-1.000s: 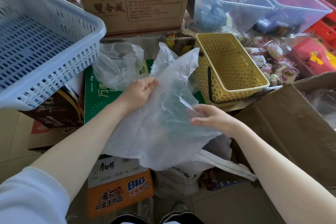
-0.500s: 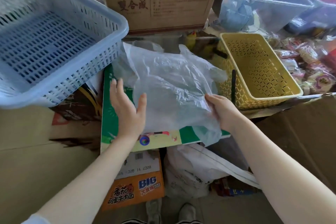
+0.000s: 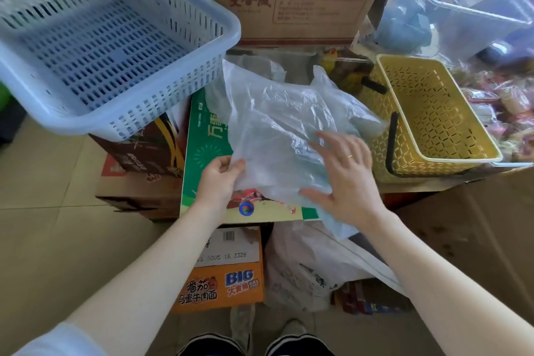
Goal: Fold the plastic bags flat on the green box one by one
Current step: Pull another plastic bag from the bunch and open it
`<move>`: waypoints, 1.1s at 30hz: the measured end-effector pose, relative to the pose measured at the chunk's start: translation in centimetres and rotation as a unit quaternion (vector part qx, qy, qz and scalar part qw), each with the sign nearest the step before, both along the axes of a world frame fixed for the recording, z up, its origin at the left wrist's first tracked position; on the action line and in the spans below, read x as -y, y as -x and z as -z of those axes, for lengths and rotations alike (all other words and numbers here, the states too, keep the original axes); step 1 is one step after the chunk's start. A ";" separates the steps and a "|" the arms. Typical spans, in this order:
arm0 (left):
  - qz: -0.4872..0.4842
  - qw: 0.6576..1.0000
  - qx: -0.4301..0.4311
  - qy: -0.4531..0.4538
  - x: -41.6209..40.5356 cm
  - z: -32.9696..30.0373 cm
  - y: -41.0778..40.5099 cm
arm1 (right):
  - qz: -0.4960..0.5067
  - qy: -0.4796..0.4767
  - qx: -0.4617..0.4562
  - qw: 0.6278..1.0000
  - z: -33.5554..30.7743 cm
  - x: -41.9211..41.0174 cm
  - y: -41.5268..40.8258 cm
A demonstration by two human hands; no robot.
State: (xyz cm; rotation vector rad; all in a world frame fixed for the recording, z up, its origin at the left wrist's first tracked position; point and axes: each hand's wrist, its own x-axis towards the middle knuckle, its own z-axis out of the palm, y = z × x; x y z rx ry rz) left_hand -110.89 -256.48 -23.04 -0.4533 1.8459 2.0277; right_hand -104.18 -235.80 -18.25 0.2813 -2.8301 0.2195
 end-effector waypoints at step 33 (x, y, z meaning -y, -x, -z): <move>0.247 0.794 -0.386 0.400 -2.3 1.7 -2.5 | 0.296 0.521 0.083 0.796 -0.9 -2.4 -1.7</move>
